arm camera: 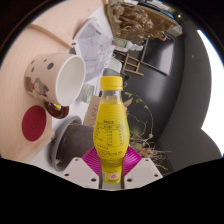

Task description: Pour water

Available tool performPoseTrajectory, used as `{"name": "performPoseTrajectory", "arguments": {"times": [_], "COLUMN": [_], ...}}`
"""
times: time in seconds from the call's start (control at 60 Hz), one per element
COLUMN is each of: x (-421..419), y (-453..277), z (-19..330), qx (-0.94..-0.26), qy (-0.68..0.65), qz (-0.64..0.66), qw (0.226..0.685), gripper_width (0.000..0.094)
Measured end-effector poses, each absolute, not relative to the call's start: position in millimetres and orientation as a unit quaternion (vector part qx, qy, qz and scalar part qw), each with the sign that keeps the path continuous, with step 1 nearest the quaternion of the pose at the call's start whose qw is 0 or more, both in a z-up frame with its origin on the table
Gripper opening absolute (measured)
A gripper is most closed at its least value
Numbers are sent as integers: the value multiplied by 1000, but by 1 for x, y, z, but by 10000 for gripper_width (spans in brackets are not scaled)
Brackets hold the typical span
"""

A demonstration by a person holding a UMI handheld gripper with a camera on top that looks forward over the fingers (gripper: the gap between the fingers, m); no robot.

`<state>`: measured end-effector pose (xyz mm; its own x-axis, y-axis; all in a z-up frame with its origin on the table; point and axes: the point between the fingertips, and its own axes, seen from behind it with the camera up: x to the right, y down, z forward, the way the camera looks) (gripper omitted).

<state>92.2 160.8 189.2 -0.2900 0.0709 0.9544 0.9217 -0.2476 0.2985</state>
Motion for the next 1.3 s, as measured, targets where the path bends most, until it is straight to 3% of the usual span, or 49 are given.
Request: {"name": "performPoseTrajectory", "arguments": {"times": [0.233,0.4,0.617,0.817,1.033,1.217,1.283,1.3], "x": [77,72,68,77,80,79,80,82], "y": [140,132,139,142,140,136,130,126], "z": [247,238,168,97,62,63,69,71], "qx": [-667,-756,-790,-810,-818,-821,-826,-828], "qy": [-283,-95,15,48,61,58,67,72], "qz": [-450,-242,-64,-37,-17,-14,-11,-12], "qw": [521,601,609,583,572,568,560,556], "gripper_width": [242,242,241,242,279,516,840,874]}}
